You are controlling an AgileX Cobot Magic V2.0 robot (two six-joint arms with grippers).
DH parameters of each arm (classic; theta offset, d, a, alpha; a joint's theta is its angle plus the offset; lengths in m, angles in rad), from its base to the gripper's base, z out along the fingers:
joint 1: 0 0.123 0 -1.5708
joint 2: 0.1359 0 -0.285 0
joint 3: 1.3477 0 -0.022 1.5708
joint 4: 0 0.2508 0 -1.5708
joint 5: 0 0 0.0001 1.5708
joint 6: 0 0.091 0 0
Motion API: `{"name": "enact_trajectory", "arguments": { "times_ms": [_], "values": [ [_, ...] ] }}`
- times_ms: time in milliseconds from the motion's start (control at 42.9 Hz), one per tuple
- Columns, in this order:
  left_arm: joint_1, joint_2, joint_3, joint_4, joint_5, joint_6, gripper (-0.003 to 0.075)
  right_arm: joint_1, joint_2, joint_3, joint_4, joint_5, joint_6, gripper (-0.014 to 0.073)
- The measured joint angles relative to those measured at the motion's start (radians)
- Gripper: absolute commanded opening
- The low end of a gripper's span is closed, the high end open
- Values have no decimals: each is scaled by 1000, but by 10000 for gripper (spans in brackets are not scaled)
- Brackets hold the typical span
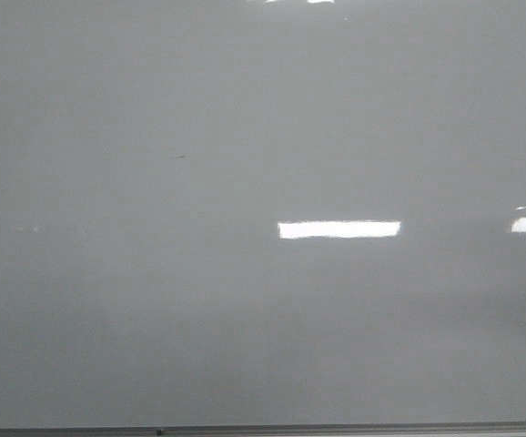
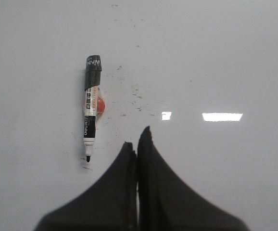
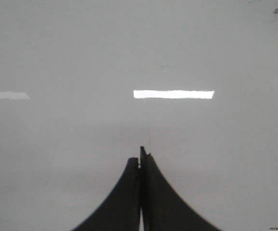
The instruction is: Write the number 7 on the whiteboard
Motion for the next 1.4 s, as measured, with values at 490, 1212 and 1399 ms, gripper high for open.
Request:
{"name": "enact_trajectory", "arguments": {
  "times_ms": [490, 1212, 1399],
  "values": [
    [0, 0, 0, 0, 0, 0, -20, 0, 0, 0, 0, 0, 0, -69],
    [0, 0, 0, 0, 0, 0, -20, 0, 0, 0, 0, 0, 0, -69],
    [0, 0, 0, 6, -83, 0, -20, 0, 0, 0, 18, -29, 0, -67]
  ]
}}
